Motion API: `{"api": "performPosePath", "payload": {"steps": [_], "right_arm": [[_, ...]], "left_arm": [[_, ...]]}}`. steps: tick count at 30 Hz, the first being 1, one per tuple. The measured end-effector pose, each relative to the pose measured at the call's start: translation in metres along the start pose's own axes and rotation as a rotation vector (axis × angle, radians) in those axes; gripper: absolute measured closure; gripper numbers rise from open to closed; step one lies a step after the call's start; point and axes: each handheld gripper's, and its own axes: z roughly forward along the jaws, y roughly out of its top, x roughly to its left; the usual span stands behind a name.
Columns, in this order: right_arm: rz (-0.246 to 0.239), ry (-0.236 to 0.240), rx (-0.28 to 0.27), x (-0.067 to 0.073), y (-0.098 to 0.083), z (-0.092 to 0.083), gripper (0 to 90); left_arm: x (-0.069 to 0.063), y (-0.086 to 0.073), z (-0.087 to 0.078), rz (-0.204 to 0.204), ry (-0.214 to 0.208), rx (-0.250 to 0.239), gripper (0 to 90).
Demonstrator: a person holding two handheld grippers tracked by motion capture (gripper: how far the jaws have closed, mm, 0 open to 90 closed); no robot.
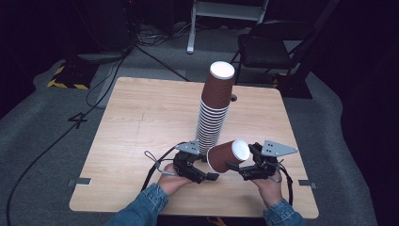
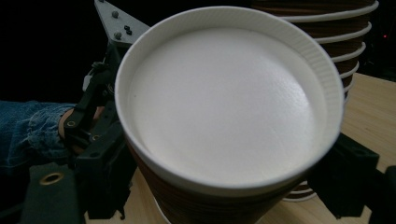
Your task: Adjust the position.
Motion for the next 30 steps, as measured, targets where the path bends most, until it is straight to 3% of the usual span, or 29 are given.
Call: {"api": "performPosePath", "payload": {"steps": [3, 5, 7, 11, 15, 25, 30], "right_arm": [[-0.002, 0.011, 0.001, 0.0009, -0.0005, 0.0014, 18.3], [-0.004, 0.017, 0.005, 0.0010, -0.0012, 0.0026, 18.3], [0.004, 0.022, 0.011, 0.0006, -0.0022, 0.0039, 18.3], [0.008, 0.028, 0.026, -0.0004, -0.0048, 0.0061, 18.2], [0.012, 0.034, 0.030, -0.0004, -0.0059, 0.0071, 18.2], [0.035, 0.048, 0.041, -0.0045, -0.0090, 0.0070, 18.2], [0.041, 0.055, 0.043, -0.0054, -0.0093, 0.0066, 18.2]], "left_arm": [[0.0009, -0.0009, -0.0001, -0.014, -0.010, -0.018, 30.2], [0.0018, -0.0010, 0.0010, -0.038, 0.015, -0.011, 31.0], [0.0024, -0.0017, 0.0016, -0.034, 0.000, -0.001, 32.8], [-0.0006, -0.0012, 0.0011, -0.007, -0.011, 0.000, 45.0], [0.0042, -0.0036, -0.0003, -0.053, -0.057, -0.025, 52.0], [0.0005, -0.0031, -0.0019, -0.005, -0.058, -0.013, 72.0], [-0.0016, -0.0026, -0.0028, 0.027, -0.058, -0.008, 76.7]]}}
